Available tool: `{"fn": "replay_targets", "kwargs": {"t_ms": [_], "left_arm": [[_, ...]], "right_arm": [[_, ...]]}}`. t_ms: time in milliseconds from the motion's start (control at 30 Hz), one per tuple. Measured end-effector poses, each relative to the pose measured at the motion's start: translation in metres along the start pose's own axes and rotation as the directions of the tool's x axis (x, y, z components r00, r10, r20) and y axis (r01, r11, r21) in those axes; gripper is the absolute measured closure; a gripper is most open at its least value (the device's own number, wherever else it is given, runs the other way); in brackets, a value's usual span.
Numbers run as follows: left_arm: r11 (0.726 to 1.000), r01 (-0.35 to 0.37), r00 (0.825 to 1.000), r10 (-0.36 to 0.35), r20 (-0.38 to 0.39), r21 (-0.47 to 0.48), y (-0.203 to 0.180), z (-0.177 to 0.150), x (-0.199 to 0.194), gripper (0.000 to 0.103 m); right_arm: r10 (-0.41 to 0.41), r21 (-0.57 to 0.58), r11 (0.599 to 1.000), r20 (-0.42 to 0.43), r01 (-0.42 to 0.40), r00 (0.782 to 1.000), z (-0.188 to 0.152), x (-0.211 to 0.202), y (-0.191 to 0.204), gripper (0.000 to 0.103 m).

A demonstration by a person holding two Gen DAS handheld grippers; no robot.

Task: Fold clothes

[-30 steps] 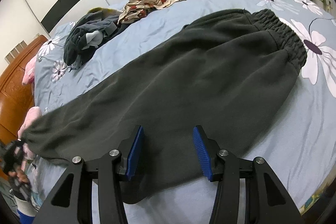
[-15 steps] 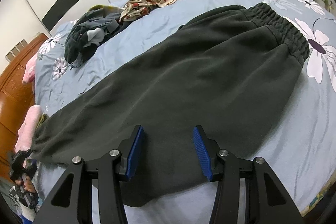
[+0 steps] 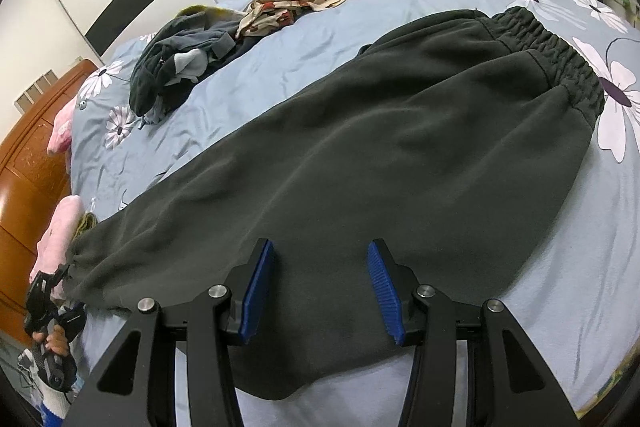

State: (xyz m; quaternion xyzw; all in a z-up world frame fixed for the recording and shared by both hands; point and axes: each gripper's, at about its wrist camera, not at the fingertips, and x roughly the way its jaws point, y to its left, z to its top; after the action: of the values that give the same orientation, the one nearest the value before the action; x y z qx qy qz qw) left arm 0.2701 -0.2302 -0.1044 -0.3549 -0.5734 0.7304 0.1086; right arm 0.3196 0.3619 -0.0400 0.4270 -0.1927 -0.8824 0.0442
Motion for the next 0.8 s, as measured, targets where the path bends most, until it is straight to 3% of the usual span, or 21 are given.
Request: {"fn": "replay_targets", "kwargs": {"t_ms": [67, 100, 267, 333, 367, 467, 567, 633, 700, 800], "left_arm": [[0.999, -0.029, 0.999, 0.029, 0.015, 0.021, -0.005, -0.003, 0.004, 0.054], [0.999, -0.040, 0.999, 0.039, 0.026, 0.036, -0.009, -0.005, 0.006, 0.076], [0.987, -0.084, 0.994, 0.074, 0.082, 0.135, -0.037, -0.009, 0.004, 0.082], [0.963, -0.102, 0.989, 0.071, 0.128, 0.248, -0.066, -0.014, -0.005, 0.086], [0.947, -0.106, 0.987, 0.063, 0.148, 0.304, -0.080, -0.017, -0.010, 0.086], [0.864, -0.084, 0.983, -0.010, 0.183, 0.497, -0.137, -0.040, -0.021, 0.088], [0.741, -0.027, 0.986, -0.091, 0.140, 0.671, -0.198, -0.076, -0.014, 0.092], [0.656, 0.028, 0.990, -0.124, 0.071, 0.754, -0.231, -0.110, 0.004, 0.092], [0.617, 0.098, 0.991, -0.131, -0.020, 0.781, -0.250, -0.138, 0.032, 0.093], [0.623, 0.128, 0.992, -0.091, -0.091, 0.772, -0.254, -0.161, 0.072, 0.093]], "right_arm": [[0.005, 0.004, 1.000, 0.001, -0.005, 1.000, 0.000, 0.000, -0.001, 0.052], [0.007, 0.003, 1.000, 0.003, -0.007, 1.000, 0.001, 0.000, -0.001, 0.052], [0.020, 0.002, 1.000, 0.008, -0.020, 1.000, 0.001, 0.000, -0.003, 0.052], [0.022, 0.001, 1.000, 0.013, -0.022, 1.000, 0.002, -0.002, -0.005, 0.052], [0.023, 0.000, 1.000, 0.016, -0.023, 1.000, 0.002, -0.003, -0.006, 0.052], [0.025, 0.008, 1.000, 0.029, -0.025, 0.999, 0.006, -0.006, -0.010, 0.052], [0.028, 0.019, 0.999, 0.044, -0.028, 0.999, 0.010, -0.009, -0.015, 0.052], [0.030, 0.026, 0.999, 0.053, -0.032, 0.998, 0.013, -0.011, -0.018, 0.052], [0.033, 0.032, 0.999, 0.058, -0.035, 0.998, 0.016, -0.013, -0.020, 0.052], [0.032, 0.038, 0.999, 0.056, -0.034, 0.998, 0.014, -0.015, -0.025, 0.052]]}}
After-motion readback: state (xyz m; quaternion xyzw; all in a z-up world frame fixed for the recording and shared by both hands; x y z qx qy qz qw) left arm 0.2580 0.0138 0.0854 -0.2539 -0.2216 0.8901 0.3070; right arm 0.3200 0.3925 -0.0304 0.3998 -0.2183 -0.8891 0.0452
